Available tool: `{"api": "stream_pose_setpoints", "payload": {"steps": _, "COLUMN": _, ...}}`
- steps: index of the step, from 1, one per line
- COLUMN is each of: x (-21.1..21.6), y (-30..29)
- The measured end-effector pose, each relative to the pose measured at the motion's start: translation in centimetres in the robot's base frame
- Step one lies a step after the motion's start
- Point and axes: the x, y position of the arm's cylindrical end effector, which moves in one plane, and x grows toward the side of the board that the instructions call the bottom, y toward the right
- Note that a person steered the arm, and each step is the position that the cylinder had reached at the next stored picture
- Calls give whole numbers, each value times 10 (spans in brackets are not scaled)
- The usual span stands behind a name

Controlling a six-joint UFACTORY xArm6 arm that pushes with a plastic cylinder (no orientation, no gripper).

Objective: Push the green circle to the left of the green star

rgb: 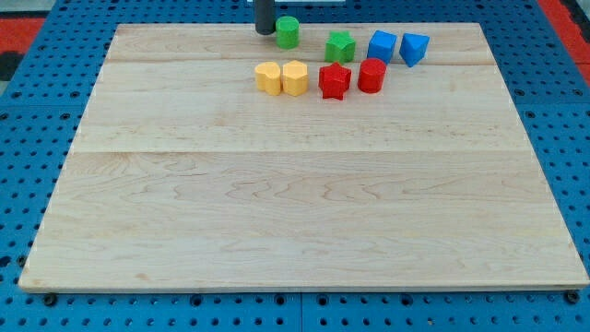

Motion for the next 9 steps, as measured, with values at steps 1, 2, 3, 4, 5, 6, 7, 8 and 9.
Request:
{"api": "stream_pose_setpoints", "payload": {"steps": 1, "x": 26, "y": -3}}
{"api": "stream_pose_setpoints", "payload": {"steps": 2, "x": 8, "y": -39}}
{"api": "stream_pose_setpoints", "payload": {"steps": 3, "x": -26, "y": -34}}
{"api": "stream_pose_setpoints", "payload": {"steps": 4, "x": -28, "y": -31}}
{"api": "stream_pose_setpoints", "payload": {"steps": 5, "x": -26, "y": -11}}
{"api": "stream_pose_setpoints", "payload": {"steps": 6, "x": -27, "y": 15}}
{"api": "stream_pose_setpoints", "payload": {"steps": 7, "x": -22, "y": 29}}
{"api": "stream_pose_setpoints", "payload": {"steps": 8, "x": -14, "y": 32}}
{"api": "stream_pose_setpoints", "payload": {"steps": 9, "x": -25, "y": 28}}
